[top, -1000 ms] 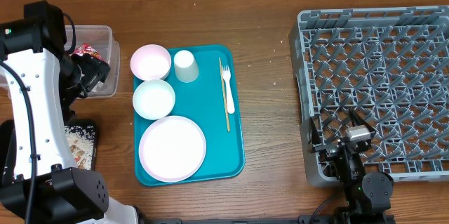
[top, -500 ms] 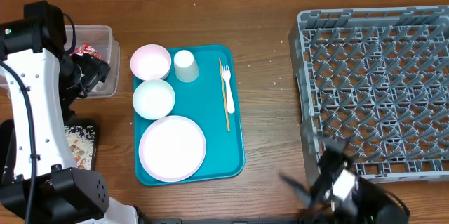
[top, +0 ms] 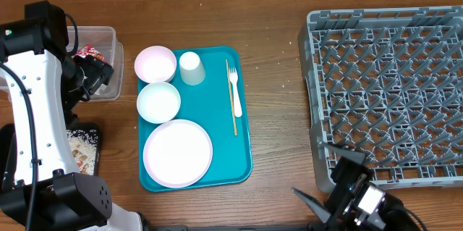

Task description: Sort waste into correct bins and load items into the dishwasher

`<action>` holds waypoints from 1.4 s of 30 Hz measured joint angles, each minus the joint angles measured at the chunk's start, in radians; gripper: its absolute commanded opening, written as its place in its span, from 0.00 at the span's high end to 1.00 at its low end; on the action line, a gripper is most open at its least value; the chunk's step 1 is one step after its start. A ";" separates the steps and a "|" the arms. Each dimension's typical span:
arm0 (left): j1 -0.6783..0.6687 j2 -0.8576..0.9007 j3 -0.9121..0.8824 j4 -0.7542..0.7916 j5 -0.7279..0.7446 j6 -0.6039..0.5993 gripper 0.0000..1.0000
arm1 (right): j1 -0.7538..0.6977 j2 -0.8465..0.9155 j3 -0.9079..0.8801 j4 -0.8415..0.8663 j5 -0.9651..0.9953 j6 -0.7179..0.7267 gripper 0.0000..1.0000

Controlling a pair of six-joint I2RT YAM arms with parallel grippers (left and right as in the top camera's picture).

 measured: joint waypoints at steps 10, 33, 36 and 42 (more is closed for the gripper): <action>0.000 0.000 0.000 0.001 -0.002 0.000 0.00 | 0.000 0.435 0.459 -0.128 0.087 0.030 0.00; 0.000 0.002 0.000 0.000 0.000 0.000 0.00 | 0.479 1.709 1.255 -0.643 0.152 -0.182 0.00; 0.000 0.002 0.000 0.000 0.000 0.000 0.00 | 0.487 1.752 1.255 -0.578 0.218 -0.150 0.00; 0.000 0.002 0.000 0.000 0.000 0.000 0.00 | 0.505 1.847 1.437 -0.825 0.482 -0.136 0.00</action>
